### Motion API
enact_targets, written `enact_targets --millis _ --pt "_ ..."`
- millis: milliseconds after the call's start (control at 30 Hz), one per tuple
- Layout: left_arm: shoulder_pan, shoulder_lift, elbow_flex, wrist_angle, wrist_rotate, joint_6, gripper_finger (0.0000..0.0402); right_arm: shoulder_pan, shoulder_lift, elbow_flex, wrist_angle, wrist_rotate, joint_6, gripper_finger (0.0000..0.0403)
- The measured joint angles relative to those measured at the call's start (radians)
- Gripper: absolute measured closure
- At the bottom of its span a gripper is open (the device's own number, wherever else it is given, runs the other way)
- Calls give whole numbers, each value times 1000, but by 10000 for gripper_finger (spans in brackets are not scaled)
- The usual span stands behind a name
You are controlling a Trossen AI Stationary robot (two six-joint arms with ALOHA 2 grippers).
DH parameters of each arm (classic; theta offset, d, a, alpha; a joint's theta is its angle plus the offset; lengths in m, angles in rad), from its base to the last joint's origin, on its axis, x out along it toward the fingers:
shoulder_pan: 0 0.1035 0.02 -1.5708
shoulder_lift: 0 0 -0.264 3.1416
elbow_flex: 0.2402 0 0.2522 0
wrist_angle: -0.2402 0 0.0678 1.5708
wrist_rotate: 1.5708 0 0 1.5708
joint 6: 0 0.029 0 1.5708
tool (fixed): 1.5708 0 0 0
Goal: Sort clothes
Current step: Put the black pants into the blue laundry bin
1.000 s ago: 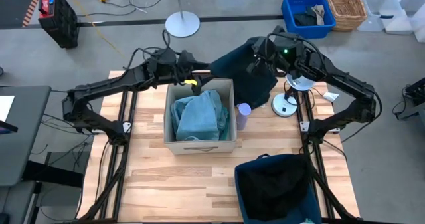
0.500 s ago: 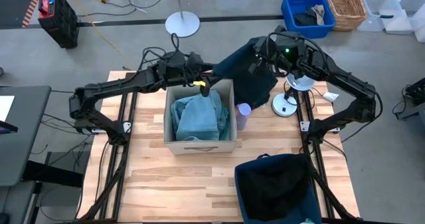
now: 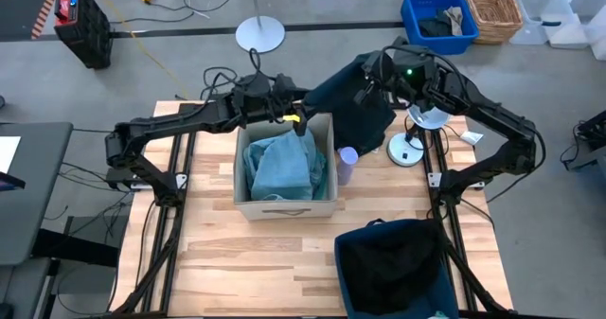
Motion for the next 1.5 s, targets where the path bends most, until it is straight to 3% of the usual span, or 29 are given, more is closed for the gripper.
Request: enact_targets --millis 900,1167,1367,1500 --pt "6 -2 0 -17 -57 66 265 48 1 14 12 -6 2 403" --pt "6 -2 0 -11 -43 111 375 53 0 15 11 -29 -42 403" --pt "14 -2 0 4 -41 150 375 53 0 15 19 -27 -76 397" --pt "13 -2 2 55 -42 168 375 54 -8 15 80 0 -118 352"
